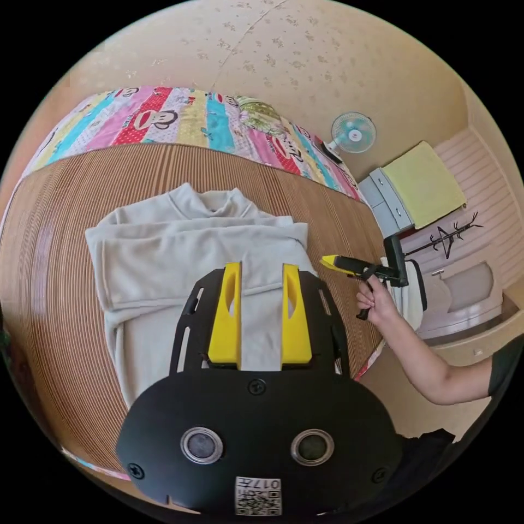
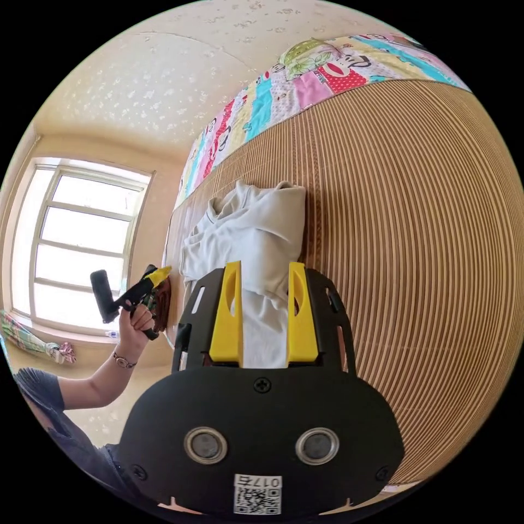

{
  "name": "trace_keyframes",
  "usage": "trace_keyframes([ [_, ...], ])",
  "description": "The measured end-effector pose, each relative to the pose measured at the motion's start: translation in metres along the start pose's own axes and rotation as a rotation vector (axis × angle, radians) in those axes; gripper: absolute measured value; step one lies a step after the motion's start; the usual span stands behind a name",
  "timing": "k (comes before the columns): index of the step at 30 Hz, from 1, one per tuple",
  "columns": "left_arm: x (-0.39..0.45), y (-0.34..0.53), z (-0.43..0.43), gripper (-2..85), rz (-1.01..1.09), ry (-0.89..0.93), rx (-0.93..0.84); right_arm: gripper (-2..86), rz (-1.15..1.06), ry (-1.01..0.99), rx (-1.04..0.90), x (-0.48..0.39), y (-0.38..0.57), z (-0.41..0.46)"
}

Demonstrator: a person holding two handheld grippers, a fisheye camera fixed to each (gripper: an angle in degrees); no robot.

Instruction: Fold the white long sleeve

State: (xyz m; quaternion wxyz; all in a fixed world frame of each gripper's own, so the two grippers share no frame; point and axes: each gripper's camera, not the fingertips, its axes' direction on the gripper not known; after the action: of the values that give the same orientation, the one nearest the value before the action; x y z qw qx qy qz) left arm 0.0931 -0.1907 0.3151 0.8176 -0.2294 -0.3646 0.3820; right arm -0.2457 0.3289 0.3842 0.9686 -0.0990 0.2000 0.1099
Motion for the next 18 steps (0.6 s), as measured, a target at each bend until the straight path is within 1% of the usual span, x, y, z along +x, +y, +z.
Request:
trace_keyframes([
  [3, 0.045, -0.054, 0.041, 11.1, 0.151, 0.049, -0.089, 11.7, 0.033, 0.046, -0.067, 0.007, 0.015, 0.021],
  [5, 0.080, -0.094, 0.081, 11.2, 0.271, 0.031, -0.157, 11.0, 0.055, 0.009, -0.075, 0.015, 0.019, 0.028],
  [9, 0.118, -0.141, 0.150, 12.0, 0.407, -0.028, -0.291, 9.0, 0.078, -0.093, 0.001, 0.032, 0.019, 0.017],
  [10, 0.123, -0.151, 0.177, 11.4, 0.433, -0.042, -0.363, 8.6, 0.083, -0.107, 0.013, 0.035, 0.019, 0.014],
  [11, 0.122, -0.158, 0.206, 9.3, 0.439, -0.079, -0.445, 7.5, 0.087, -0.124, 0.020, 0.040, 0.018, 0.011],
  [13, 0.114, -0.167, 0.233, 4.7, 0.410, -0.141, -0.492, 5.7, 0.069, -0.131, -0.007, 0.044, 0.016, 0.012],
  [15, 0.102, -0.179, 0.236, 2.7, 0.344, -0.064, -0.450, 4.2, 0.048, -0.042, -0.026, 0.043, 0.023, 0.015],
  [17, 0.075, -0.194, 0.242, 2.3, 0.203, 0.101, -0.422, 3.7, 0.051, 0.000, -0.001, 0.045, 0.028, 0.014],
  [18, 0.067, -0.196, 0.245, 2.3, 0.165, 0.125, -0.420, 3.5, 0.069, 0.003, 0.016, 0.052, 0.027, 0.013],
])
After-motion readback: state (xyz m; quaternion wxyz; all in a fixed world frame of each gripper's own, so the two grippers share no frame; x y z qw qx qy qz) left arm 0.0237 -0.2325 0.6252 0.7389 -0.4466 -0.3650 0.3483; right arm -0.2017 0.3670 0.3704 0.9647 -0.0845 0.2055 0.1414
